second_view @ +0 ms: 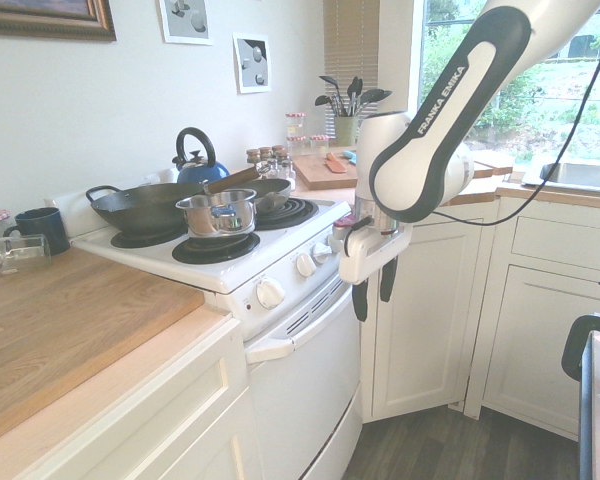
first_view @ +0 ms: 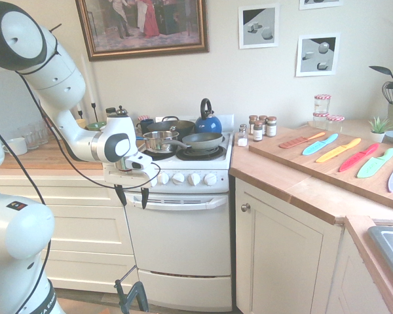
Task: Open the oven
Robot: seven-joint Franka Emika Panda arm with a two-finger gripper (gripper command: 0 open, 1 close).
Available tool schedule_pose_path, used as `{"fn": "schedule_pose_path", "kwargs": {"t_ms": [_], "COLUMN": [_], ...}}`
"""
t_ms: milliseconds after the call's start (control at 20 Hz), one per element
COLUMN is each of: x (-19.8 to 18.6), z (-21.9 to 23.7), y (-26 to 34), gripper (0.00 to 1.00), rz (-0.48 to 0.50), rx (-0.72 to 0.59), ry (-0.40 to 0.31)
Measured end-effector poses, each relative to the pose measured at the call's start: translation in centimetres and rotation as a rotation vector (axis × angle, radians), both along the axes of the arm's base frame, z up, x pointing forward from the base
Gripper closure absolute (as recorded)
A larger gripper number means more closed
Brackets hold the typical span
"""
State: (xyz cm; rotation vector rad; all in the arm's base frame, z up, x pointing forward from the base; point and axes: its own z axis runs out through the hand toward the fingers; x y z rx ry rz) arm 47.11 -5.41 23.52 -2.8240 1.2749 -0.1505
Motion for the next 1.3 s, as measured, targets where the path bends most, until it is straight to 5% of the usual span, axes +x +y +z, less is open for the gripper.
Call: {"fn": "schedule_pose_path", "kwargs": {"t_ms": [250,600,1300], "x": [3.3,7.3,9.2], "z": [-1.0,-2.1,-4.8], "y": [-0.1,1.5,2.7], "gripper": [0.00,0.00,0.00], "rz": [0.061,0.101,0.151], "rx": [-0.027,-0.047,-0.047], "ry": [-0.122,-0.155,-0.092]}}
